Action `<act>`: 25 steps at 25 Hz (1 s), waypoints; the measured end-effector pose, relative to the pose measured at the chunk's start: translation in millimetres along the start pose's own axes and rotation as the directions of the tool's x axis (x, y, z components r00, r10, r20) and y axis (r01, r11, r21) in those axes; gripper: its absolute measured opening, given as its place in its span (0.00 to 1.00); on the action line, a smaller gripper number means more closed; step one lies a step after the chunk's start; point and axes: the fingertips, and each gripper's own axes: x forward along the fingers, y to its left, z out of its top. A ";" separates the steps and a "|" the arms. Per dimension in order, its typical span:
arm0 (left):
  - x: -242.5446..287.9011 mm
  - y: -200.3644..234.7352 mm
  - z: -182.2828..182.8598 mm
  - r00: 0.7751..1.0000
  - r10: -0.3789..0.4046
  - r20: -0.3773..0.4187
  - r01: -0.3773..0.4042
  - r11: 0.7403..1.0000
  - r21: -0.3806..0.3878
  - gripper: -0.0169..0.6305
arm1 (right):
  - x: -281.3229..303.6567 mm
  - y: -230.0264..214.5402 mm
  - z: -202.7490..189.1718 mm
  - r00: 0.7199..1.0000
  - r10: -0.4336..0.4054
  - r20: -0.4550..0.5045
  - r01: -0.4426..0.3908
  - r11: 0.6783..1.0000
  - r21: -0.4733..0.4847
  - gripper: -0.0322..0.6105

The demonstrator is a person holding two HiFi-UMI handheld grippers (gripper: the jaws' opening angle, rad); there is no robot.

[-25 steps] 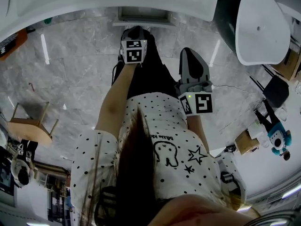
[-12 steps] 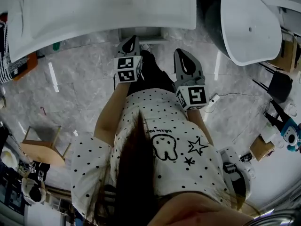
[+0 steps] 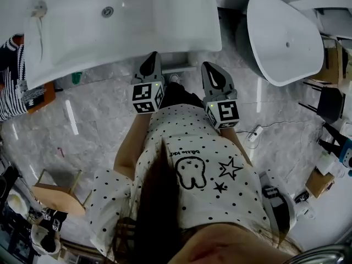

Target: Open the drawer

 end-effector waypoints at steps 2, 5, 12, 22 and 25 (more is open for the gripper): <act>-7.7 -2.0 24.9 0.999 -0.006 0.054 0.006 1.000 0.005 0.03 | 0.7 -0.4 11.3 1.000 -0.002 0.024 0.002 1.000 -0.002 0.07; -19.3 -4.0 57.7 0.991 -0.017 0.129 0.014 1.000 0.023 0.03 | 4.0 -1.8 26.2 0.998 -0.010 0.063 0.011 1.000 -0.005 0.07; -50.0 -18.3 113.0 0.967 -0.062 0.247 0.036 0.994 0.107 0.03 | 4.0 -13.5 63.9 0.989 -0.045 0.144 0.047 0.999 -0.011 0.07; -98.7 7.1 104.6 0.958 -0.089 0.273 0.055 0.990 0.131 0.03 | -0.1 30.8 63.3 0.982 -0.052 0.182 0.057 0.998 -0.021 0.07; -96.5 7.5 105.0 0.961 -0.100 0.259 0.068 0.989 0.128 0.03 | -3.2 32.2 57.2 0.986 -0.065 0.154 0.072 0.997 -0.035 0.07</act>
